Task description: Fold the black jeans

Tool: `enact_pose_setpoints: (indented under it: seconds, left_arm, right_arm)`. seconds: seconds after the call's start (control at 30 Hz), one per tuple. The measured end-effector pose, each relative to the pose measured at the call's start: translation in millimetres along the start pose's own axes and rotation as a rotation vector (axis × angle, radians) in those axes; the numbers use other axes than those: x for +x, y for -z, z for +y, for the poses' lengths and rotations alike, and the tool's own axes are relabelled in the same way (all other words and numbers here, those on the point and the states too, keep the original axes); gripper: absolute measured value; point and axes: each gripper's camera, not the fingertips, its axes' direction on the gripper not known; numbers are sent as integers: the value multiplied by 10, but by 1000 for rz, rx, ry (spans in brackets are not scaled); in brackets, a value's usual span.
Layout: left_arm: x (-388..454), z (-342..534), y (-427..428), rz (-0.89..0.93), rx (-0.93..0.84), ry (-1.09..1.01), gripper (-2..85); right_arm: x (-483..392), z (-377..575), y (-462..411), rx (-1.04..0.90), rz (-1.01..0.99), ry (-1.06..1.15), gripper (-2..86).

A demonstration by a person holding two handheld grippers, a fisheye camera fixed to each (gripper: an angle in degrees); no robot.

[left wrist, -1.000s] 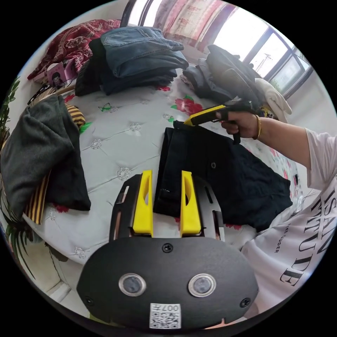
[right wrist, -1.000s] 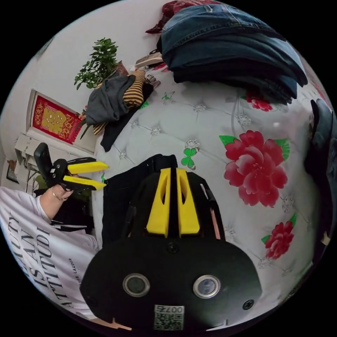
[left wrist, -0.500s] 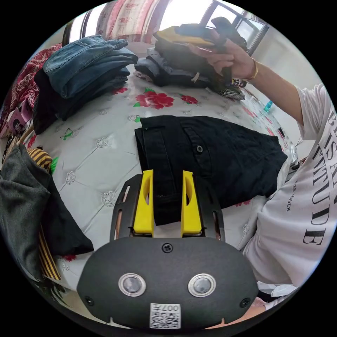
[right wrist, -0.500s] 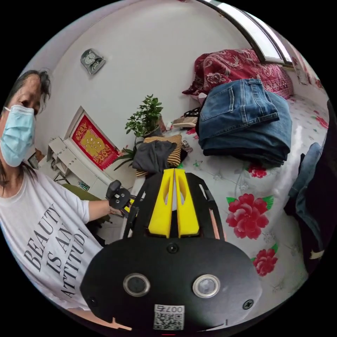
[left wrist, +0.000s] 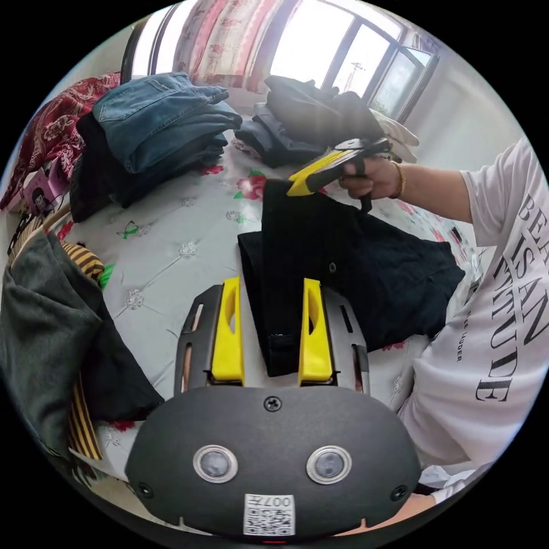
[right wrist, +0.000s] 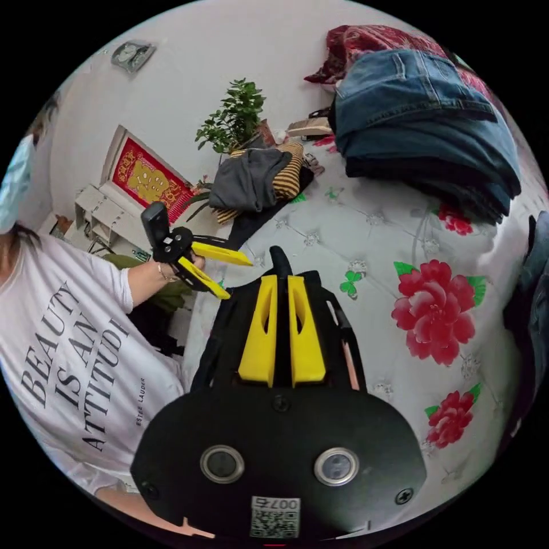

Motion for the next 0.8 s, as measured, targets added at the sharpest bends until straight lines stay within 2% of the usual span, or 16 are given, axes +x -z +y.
enact_pose_setpoints:
  seconds: [0.13,0.23,0.33,0.47,0.57,0.6,0.67,0.73,0.8]
  left_arm:
    - [71,-167,-33,113,36,-119,144]
    - [65,-200,-30,279,61,-145,98]
    - [45,-188,7,374,-15,-174,37]
    - [-166,-224,-87,280,-190,-25,27]
    - [-439,-289,-492,127,-356,212,47]
    - [-501,-317,-615,146,-390,272,55]
    - [-498,-369,-624,153,-392,282,58]
    - [-428,-383,-614,136,-374,264,62]
    - [-319,-357,-504,84,-324,244,94]
  right_arm:
    - [-465,9,360,93,-38,134,12]
    - [-588,-29,407,88,-48,181,10]
    - [-417,-63,234,51,-42,129,11]
    - [-81,-165,-366,-83,79,67,17]
    - [321,-184,-1005,-223,228,-106,27]
    - [472,-146,-1225,-288,243,-189,33]
    - [521,-110,-1181,-174,223,-221,41]
    - [548,-80,-1134,-172,221,-281,50]
    - [418,54,-818,-22,224,-297,51]
